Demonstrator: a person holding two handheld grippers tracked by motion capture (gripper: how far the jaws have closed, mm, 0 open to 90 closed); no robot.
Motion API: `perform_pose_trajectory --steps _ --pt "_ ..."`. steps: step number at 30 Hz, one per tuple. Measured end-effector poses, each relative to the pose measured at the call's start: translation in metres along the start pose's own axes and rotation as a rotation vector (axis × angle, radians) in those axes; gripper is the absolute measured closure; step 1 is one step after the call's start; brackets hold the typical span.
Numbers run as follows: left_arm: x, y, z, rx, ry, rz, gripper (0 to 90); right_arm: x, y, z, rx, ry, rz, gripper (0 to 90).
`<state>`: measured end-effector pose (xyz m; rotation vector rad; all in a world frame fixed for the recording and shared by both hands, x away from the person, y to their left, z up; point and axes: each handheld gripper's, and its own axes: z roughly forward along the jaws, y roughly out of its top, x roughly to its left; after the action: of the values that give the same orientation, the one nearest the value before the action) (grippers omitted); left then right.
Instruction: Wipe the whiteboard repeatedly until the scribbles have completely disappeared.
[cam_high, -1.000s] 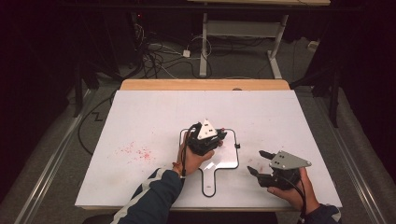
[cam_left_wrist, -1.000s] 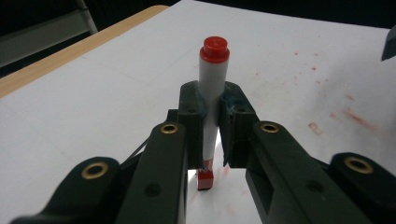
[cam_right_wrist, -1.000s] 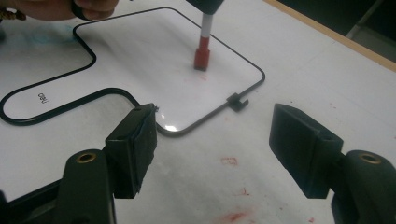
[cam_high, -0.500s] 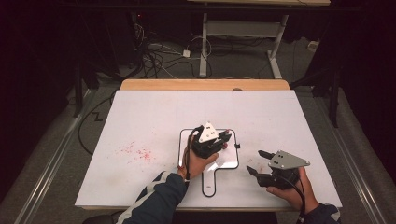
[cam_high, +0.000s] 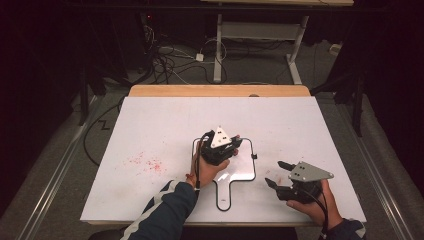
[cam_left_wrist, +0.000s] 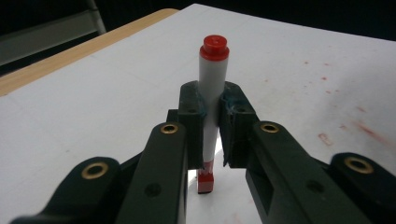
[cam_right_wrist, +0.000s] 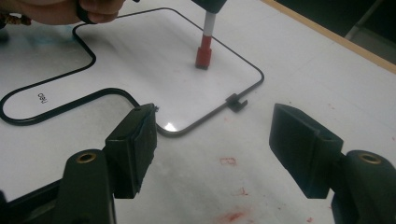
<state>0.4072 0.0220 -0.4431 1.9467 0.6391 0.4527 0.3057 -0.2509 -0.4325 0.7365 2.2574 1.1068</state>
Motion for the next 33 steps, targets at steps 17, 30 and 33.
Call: perform_pose_trajectory --steps 17,30,33 --pt "-0.027 -0.001 -0.009 0.014 -0.104 0.055 78.9 0.001 0.001 0.003 0.002 0.007 -0.002 33.6" --pt "-0.012 -0.01 -0.023 0.004 -0.093 0.018 78.8 0.001 0.001 0.005 0.009 0.009 -0.001 33.5" --pt "-0.021 -0.012 -0.023 -0.01 -0.121 0.024 78.9 0.002 0.001 0.005 0.011 0.008 -0.002 33.5"
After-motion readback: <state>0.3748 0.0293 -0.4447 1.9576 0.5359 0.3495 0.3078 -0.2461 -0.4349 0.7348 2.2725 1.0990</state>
